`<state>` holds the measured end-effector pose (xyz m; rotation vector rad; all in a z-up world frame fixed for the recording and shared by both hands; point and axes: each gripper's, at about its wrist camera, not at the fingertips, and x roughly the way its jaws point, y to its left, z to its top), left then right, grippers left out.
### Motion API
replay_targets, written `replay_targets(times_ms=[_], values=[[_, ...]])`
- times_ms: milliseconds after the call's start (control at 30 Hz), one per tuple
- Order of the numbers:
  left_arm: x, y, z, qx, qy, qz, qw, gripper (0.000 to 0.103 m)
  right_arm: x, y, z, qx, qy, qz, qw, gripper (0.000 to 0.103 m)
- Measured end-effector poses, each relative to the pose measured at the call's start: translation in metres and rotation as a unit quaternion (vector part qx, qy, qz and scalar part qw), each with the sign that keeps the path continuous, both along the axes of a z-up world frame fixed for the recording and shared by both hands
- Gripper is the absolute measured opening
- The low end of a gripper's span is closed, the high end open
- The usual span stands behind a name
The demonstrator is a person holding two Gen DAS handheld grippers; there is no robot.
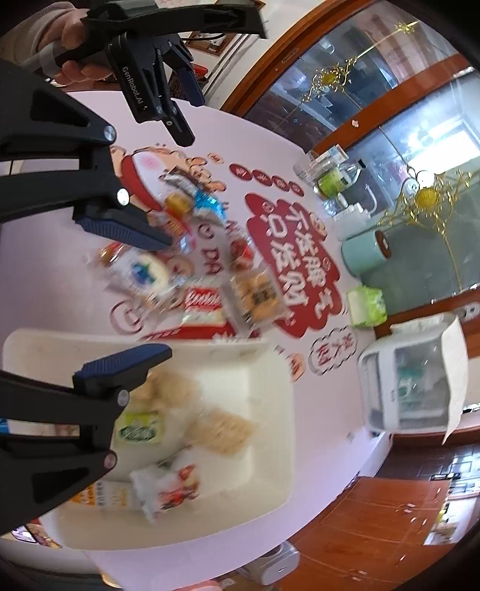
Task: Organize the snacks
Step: 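Move both tools back toward the snack pile, then grasp the blue wrapped candy with left tool while right tool grasps the clear pastry bag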
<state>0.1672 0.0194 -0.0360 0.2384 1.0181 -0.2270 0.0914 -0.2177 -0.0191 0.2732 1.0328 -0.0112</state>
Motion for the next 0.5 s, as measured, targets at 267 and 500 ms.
replay_targets(times_ms=[267,500], values=[[0.048,0.039,-0.021,-0.031,0.026,0.002,0.9992,0.083,0.067,0.031,0.026,-0.039,-0.022,0.029,0.999,0.065],[0.079,0.013,-0.061,-0.042,0.067,-0.016,0.9967,0.083,0.141,0.037,-0.008,-0.062,0.027,0.057,0.996,0.070]])
